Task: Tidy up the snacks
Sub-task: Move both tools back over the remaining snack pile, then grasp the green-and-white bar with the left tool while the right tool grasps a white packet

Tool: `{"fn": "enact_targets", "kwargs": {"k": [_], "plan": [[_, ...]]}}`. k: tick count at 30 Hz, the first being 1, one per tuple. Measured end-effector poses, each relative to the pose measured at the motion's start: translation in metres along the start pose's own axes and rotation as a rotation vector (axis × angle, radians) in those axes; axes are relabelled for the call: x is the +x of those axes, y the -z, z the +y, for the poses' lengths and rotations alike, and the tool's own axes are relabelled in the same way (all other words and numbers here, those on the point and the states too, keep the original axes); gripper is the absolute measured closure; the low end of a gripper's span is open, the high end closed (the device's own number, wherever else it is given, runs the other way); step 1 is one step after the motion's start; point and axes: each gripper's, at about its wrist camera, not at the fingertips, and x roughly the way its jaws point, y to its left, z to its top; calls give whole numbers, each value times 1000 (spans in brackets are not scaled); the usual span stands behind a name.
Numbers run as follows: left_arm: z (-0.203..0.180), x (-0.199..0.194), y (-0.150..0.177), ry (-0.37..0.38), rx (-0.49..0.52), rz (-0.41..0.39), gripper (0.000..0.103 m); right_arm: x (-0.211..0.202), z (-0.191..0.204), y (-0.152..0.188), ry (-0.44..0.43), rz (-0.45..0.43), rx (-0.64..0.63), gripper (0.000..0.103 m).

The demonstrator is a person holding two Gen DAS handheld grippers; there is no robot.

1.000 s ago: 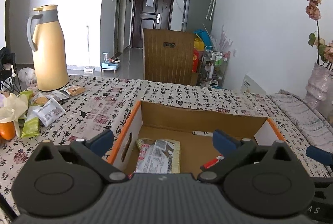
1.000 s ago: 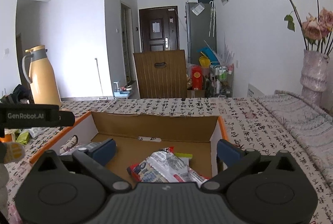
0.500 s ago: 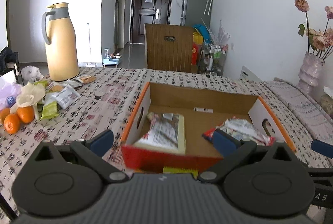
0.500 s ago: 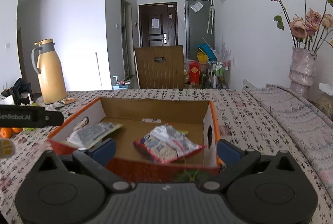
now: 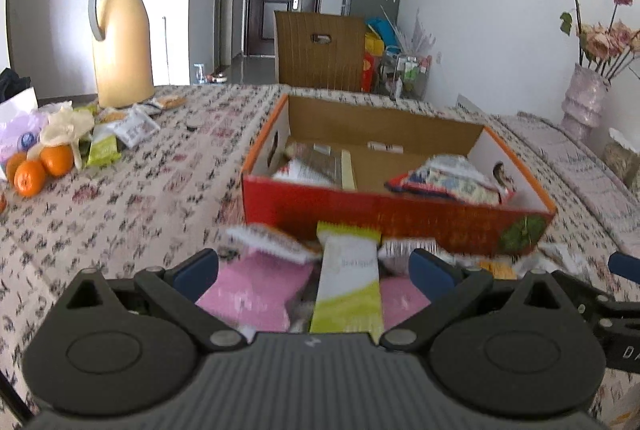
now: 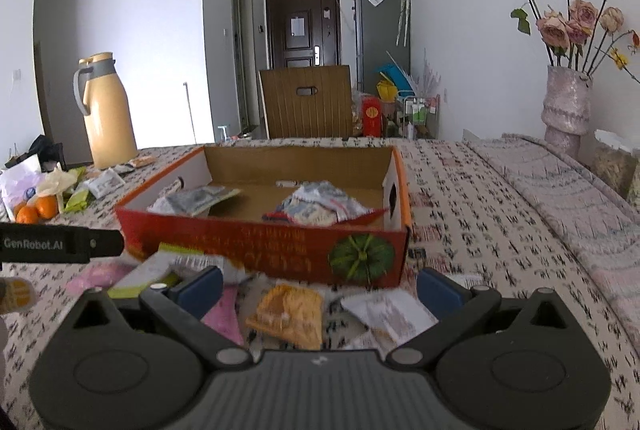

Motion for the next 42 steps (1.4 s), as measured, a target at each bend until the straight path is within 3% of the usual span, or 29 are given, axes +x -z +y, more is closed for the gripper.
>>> {"fn": "enact_targets", "kwargs": {"k": [8,21,42], "plan": [[7,-9,26,12,3,33,0,-16,0,22,-8,30,-1,0],[10,-9,45,43,36,15,0,-23,-10,46,-17,28,-16,0],[10,11,54,61,29,-32,0,1,-29,45,18,58,-15,2]]}}
